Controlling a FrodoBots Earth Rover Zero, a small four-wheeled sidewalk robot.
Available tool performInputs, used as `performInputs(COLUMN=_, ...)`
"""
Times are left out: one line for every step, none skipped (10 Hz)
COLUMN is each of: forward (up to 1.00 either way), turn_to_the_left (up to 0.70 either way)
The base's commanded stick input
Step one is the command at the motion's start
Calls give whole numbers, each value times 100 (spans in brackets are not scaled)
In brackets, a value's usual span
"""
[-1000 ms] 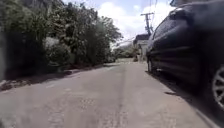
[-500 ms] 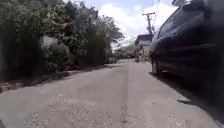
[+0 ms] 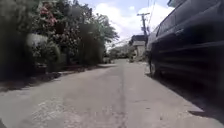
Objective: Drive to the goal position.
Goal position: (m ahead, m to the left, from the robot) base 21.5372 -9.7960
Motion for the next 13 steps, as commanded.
performInputs(forward=85, turn_to_the_left=0)
performInputs(forward=92, turn_to_the_left=0)
performInputs(forward=100, turn_to_the_left=0)
performInputs(forward=100, turn_to_the_left=-1)
performInputs(forward=100, turn_to_the_left=-2)
performInputs(forward=100, turn_to_the_left=-2)
performInputs(forward=100, turn_to_the_left=-6)
performInputs(forward=100, turn_to_the_left=-23)
performInputs(forward=100, turn_to_the_left=-39)
performInputs(forward=100, turn_to_the_left=-40)
performInputs(forward=100, turn_to_the_left=-40)
performInputs(forward=100, turn_to_the_left=-40)
performInputs(forward=100, turn_to_the_left=-29)
